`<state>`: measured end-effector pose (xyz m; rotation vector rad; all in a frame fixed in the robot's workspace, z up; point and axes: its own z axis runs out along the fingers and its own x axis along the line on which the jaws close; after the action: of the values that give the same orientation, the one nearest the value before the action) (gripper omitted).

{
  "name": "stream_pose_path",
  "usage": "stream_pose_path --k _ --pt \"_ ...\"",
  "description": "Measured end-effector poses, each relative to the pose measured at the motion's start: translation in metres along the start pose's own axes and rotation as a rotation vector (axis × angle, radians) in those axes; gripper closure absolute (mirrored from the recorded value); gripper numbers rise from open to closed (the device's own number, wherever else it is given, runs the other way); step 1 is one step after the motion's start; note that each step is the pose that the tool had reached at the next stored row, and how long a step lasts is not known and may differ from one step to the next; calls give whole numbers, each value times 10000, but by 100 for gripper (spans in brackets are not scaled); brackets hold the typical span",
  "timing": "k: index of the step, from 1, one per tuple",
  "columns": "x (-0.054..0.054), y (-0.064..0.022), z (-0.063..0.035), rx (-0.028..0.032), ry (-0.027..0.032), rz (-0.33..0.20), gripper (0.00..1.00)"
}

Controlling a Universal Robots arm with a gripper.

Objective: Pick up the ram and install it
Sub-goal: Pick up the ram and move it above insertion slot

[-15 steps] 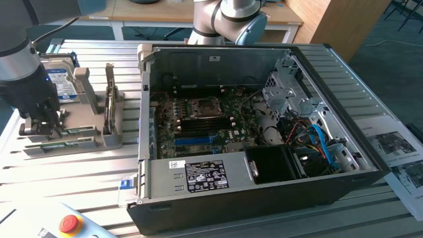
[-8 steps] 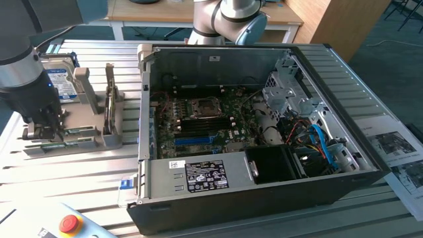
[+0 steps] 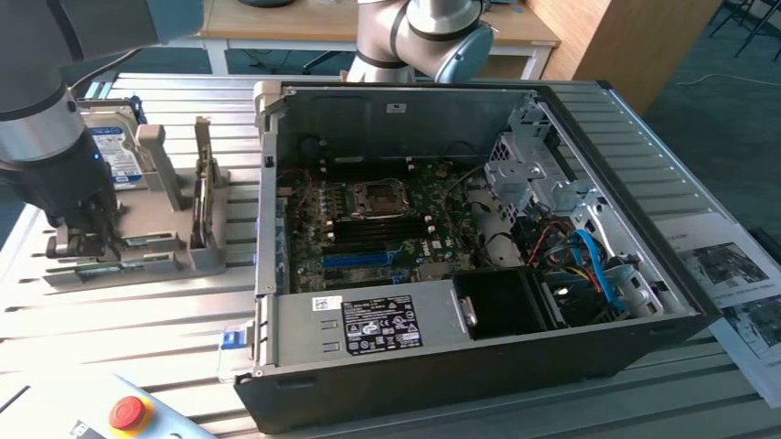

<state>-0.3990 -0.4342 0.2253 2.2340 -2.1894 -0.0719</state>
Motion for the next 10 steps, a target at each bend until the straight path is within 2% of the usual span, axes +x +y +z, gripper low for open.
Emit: stream_pose_path --k 6,10 --pt "1 -19 -1 -22 12 -293 76" --pt "0 -20 5 -22 11 -298 76"
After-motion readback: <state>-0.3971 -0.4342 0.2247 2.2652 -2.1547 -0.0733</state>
